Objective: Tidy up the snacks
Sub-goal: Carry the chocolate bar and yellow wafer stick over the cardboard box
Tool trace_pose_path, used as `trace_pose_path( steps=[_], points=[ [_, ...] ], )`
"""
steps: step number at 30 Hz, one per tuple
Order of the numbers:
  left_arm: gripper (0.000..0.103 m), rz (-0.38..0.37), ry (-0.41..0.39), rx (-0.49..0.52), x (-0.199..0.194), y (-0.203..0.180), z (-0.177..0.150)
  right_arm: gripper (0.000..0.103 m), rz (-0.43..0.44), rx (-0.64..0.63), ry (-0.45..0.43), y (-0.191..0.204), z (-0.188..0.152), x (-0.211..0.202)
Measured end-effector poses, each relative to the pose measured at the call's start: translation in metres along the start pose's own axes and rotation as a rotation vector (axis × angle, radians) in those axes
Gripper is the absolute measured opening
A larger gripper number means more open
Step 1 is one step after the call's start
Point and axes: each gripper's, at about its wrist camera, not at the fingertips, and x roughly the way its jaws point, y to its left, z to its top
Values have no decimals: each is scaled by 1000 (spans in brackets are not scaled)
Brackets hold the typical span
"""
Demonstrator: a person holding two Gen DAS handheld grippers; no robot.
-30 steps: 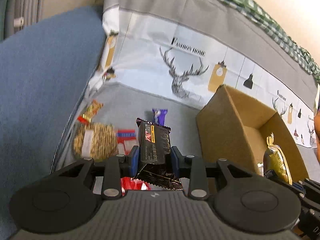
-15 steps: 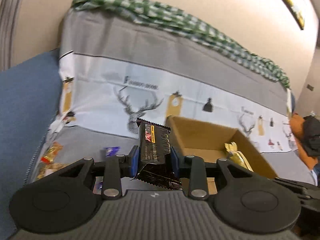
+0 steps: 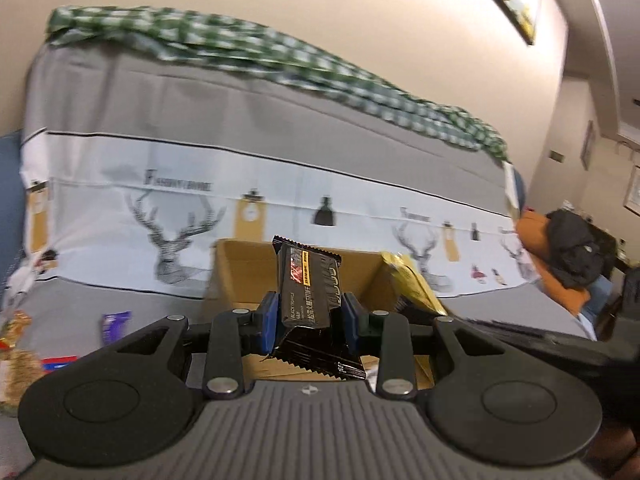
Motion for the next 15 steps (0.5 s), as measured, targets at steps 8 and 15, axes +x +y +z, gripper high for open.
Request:
trace_pose_path(
  steps=[8,15],
  points=[
    [37,-93,25,82,18,-36,-16,11,-127,42,-56,-28,9,-6],
    [37,-128,46,116,28,-51,-24,11,-209,79,-76,-50,12,-10]
  ],
)
